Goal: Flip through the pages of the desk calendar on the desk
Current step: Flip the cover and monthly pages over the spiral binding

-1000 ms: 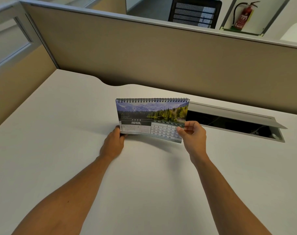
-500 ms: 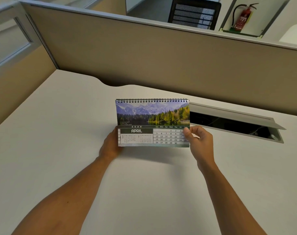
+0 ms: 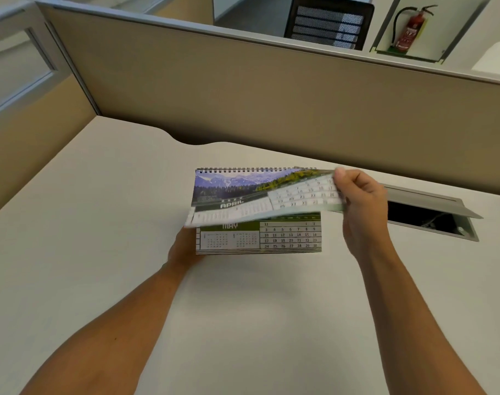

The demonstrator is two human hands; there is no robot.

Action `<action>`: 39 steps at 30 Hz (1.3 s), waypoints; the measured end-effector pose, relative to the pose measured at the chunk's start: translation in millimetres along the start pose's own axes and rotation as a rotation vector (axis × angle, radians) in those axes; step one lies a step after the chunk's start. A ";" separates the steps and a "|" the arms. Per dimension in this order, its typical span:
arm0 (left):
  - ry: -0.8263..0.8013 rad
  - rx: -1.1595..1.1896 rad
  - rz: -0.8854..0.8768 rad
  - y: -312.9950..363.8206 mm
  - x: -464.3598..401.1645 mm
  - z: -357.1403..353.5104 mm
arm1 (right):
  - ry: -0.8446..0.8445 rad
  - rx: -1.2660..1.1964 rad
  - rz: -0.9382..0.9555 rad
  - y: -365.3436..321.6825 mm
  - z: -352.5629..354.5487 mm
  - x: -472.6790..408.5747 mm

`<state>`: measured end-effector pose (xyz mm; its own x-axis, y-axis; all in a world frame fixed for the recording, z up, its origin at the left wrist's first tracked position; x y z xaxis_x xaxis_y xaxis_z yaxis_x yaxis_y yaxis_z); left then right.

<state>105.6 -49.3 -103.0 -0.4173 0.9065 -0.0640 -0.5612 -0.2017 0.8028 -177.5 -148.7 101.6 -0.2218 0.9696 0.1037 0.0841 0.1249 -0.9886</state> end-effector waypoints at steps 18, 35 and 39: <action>-0.062 -0.125 -0.151 23.7 -4.0 3.9 | 0.004 0.651 0.017 30.4 -19.3 -28.2; -0.074 -0.149 -0.138 22.6 -5.0 2.4 | 0.291 0.301 -0.241 89.0 -10.8 -2.9; -0.063 -0.130 -0.133 23.0 -5.6 2.6 | 0.333 0.331 -0.207 89.5 -2.4 -2.7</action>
<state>96.9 -58.1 -82.6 -0.2900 0.9490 -0.1237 -0.6976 -0.1211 0.7062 -167.1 -139.6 13.1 0.1245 0.9528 0.2770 -0.2534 0.3004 -0.9195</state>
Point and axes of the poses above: each hand's wrist, its own x-axis away from the middle knuckle, its own z-axis out of the back of the hand, y = z × x, the point moved 2 cm from there along -x, towards the middle knuckle, and after that the axes turned 13 degrees about -z, right-handed, at the moved point
